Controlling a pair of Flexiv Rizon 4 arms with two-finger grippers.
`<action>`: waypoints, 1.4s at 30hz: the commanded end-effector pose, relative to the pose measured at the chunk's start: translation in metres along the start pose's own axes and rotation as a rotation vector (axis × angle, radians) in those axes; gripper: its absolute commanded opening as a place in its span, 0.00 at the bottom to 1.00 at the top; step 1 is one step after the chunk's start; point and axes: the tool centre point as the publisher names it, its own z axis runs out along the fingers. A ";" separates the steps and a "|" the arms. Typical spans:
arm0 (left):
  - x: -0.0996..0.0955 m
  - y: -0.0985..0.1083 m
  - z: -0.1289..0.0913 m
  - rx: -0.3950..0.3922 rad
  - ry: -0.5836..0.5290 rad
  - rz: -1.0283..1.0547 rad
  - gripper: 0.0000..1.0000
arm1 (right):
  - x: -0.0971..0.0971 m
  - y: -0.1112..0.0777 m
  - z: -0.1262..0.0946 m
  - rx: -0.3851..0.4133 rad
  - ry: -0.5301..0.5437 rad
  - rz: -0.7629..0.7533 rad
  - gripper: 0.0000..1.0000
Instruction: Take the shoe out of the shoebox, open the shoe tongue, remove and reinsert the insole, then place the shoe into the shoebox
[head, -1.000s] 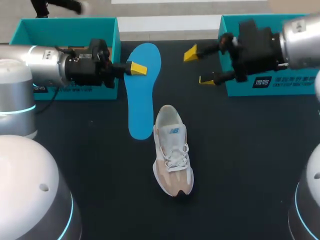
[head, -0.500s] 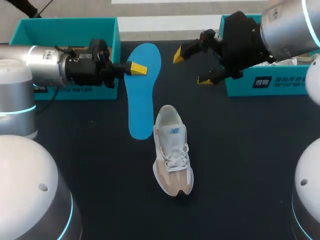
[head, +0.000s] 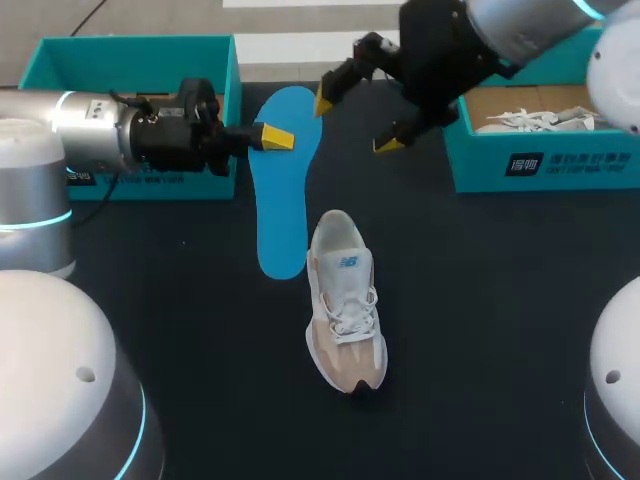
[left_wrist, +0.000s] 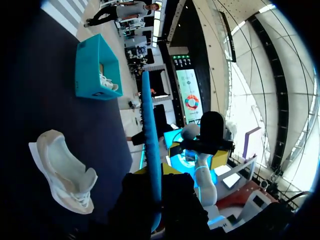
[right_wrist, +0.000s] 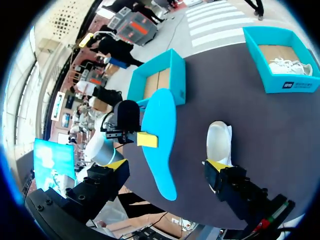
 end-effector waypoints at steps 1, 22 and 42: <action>0.000 0.001 0.000 0.001 -0.002 0.000 0.00 | 0.027 0.011 0.010 0.025 -0.467 0.018 1.00; 0.000 0.001 0.000 0.001 -0.002 0.000 0.00 | 0.040 0.010 0.011 -0.037 -0.628 0.001 1.00; 0.000 0.001 0.000 0.001 -0.002 0.000 0.00 | 0.059 0.009 0.037 -0.013 -0.619 -0.013 1.00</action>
